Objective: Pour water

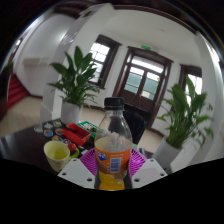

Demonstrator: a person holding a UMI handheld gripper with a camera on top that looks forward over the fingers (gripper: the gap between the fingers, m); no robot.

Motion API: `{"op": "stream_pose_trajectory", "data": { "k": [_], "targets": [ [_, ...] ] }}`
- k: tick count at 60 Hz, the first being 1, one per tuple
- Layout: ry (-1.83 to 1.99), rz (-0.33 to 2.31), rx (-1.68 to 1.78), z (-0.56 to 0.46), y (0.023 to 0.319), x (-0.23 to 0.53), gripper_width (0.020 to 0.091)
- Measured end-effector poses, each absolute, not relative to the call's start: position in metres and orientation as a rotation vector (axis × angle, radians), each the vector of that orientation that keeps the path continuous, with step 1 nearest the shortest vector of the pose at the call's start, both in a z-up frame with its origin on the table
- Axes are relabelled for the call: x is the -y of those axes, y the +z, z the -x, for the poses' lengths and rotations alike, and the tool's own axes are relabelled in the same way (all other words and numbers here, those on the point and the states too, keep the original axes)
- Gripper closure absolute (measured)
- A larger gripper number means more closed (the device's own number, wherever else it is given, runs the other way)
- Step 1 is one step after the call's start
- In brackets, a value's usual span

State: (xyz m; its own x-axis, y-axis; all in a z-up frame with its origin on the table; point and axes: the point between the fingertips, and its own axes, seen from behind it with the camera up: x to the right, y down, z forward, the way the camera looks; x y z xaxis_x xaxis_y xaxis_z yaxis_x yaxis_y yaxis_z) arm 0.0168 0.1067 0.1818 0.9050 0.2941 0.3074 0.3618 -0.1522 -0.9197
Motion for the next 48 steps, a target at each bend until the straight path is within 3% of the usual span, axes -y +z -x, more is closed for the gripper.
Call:
{"op": "stream_pose_trajectory", "data": {
  "k": [8,23,38,48],
  "targets": [
    [0.151,1.745,0.331,-0.027,0.173,-0.108,0.0741],
    [0.175,1.739,0.316,-0.031,0.123,-0.121,0.0729],
    [0.208,1.691,0.241,-0.037,0.129,-0.118,0.0741],
    [0.198,1.695,0.239,-0.04,0.129,-0.116,0.061]
  ]
}}
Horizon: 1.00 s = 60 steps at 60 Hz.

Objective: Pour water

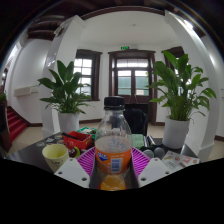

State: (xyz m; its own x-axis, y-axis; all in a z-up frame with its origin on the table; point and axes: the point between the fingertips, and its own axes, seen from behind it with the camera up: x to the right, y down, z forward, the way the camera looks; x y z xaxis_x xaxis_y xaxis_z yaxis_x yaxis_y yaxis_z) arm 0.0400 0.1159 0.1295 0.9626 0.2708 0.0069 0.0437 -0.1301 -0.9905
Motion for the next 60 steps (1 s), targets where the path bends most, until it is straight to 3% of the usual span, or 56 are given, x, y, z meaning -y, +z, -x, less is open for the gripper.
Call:
{"op": "stream_pose_trajectory", "data": {
  "k": [4,9,11,32,60],
  "targets": [
    [0.187,1.724,0.233,-0.042,0.126,-0.112,0.0549],
    [0.19,1.742,0.218,-0.046,0.125,-0.101,0.0345],
    [0.197,1.753,0.208,-0.047,0.124,-0.094,0.0331],
    [0.106,1.799,0.072,-0.05,0.112,0.044,0.0316],
    [0.012,1.739,0.008,-0.042,0.148,0.131,0.0306]
  ]
}}
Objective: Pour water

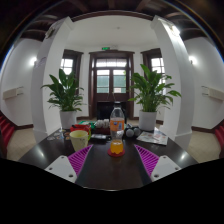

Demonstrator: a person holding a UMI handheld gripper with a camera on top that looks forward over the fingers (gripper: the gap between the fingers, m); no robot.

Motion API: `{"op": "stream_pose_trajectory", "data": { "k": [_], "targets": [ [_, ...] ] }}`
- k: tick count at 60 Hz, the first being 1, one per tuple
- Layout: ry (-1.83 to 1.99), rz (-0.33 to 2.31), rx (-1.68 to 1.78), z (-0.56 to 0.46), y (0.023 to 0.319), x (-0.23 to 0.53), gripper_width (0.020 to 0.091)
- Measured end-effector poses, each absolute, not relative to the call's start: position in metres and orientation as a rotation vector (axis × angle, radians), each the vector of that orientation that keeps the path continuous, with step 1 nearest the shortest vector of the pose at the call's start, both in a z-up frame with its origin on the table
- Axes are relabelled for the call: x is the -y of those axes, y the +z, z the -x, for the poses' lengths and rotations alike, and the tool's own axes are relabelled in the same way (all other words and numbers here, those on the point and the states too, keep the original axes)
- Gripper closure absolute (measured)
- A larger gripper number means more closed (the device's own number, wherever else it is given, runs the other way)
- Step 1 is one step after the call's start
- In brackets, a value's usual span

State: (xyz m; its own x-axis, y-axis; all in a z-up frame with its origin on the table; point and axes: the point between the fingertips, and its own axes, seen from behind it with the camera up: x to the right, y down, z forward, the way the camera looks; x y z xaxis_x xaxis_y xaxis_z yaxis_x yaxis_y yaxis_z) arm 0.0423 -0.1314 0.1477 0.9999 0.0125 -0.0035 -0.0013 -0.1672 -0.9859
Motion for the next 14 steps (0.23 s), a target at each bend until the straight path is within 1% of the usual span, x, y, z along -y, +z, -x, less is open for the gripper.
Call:
{"op": "stream_pose_trajectory", "data": {
  "k": [14],
  "targets": [
    [0.043,1.7,0.021,-0.03,0.166,0.14,0.0311]
  ]
}}
